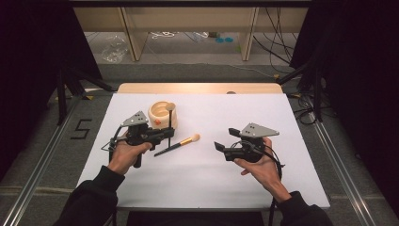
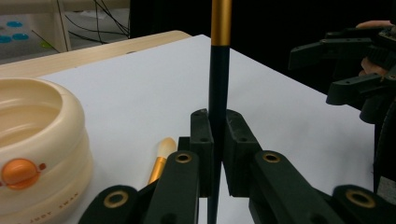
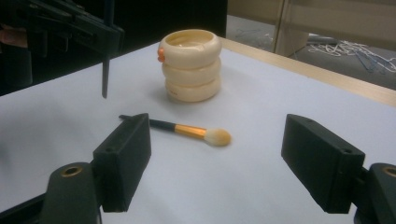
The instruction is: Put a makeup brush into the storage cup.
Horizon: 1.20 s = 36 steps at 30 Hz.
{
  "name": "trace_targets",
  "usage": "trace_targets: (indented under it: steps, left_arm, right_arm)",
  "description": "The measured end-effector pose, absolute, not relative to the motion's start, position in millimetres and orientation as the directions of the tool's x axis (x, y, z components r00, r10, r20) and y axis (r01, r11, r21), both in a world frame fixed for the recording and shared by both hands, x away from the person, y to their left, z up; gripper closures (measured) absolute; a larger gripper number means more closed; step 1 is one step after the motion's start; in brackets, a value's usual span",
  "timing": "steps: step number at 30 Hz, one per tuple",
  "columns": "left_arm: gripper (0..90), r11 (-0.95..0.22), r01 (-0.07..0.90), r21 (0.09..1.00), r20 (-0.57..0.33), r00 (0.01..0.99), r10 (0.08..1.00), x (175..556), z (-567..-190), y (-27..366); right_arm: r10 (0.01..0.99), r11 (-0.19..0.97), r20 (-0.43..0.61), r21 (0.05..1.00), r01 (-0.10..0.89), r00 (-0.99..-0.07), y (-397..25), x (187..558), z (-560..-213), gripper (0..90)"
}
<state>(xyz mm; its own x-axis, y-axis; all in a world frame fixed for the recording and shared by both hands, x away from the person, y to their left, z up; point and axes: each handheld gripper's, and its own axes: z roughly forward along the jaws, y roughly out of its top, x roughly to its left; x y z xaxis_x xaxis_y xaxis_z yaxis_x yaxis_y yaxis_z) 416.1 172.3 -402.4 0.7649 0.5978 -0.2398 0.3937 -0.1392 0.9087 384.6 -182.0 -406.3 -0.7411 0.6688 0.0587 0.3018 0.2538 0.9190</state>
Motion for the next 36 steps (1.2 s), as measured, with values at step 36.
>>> trace_targets:
  steps: [36]
  left_arm:
    - [83.6, -0.042, 0.362, 0.931, -0.224, 0.659, 0.719, 463.4, -378.1, 206.5]
  right_arm:
    - [0.716, 0.284, 0.02, 0.905, 0.317, -0.698, -207.1, 356.1, -422.7, 16.9]
